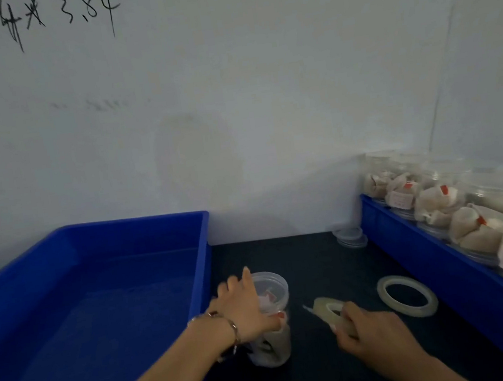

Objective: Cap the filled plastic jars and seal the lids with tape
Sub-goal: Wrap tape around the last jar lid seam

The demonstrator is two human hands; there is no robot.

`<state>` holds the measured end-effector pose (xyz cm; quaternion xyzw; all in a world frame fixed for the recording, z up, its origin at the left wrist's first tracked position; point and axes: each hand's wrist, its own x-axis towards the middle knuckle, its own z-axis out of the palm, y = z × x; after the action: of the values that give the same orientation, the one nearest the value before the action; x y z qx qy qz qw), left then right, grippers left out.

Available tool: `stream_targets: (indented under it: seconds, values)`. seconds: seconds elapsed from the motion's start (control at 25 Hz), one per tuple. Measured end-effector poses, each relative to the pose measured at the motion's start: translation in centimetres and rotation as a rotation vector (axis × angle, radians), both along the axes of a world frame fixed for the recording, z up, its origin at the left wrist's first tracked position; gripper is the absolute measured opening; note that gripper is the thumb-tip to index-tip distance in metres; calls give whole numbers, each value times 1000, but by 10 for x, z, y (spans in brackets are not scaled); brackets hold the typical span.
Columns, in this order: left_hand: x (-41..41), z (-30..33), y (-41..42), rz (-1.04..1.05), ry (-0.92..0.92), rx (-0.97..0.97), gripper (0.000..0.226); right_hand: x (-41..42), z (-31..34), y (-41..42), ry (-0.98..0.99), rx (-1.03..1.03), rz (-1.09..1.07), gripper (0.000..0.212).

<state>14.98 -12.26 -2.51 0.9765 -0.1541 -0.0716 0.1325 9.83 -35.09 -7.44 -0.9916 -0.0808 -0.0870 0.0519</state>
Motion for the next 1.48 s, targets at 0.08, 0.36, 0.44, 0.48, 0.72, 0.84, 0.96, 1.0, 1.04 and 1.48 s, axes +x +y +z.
stream_targets:
  seconds: [0.08,0.36,0.44,0.48,0.72,0.84,0.96,1.0,1.04,1.48]
  values:
    - [-4,20,-1,-163,-124,68,111,-18,14,-5,-69,39,7,19]
    - [-55,32,-27,-523,-266,33,39,-64,29,9,-373,-22,226,28]
    - [-58,27,-26,-460,-267,63,36,-65,30,16,-401,-49,229,26]
    - [-58,30,-24,-437,-278,76,32,-65,29,20,-408,-42,212,25]
    - [-55,59,-29,-504,-277,385,29,-60,17,28,-69,191,81,55]
    - [-58,66,-13,-526,-217,315,21,-62,20,13,86,279,92,81]
    - [-56,59,14,-461,-238,288,20,-58,17,-9,212,479,107,80]
    - [-54,55,22,-426,-213,258,19,-56,15,-12,236,574,112,76]
    - [-51,50,26,-396,-188,228,18,-54,14,-13,221,608,115,72]
    - [-37,11,34,-239,-643,395,45,-4,0,-2,-817,-285,228,36]
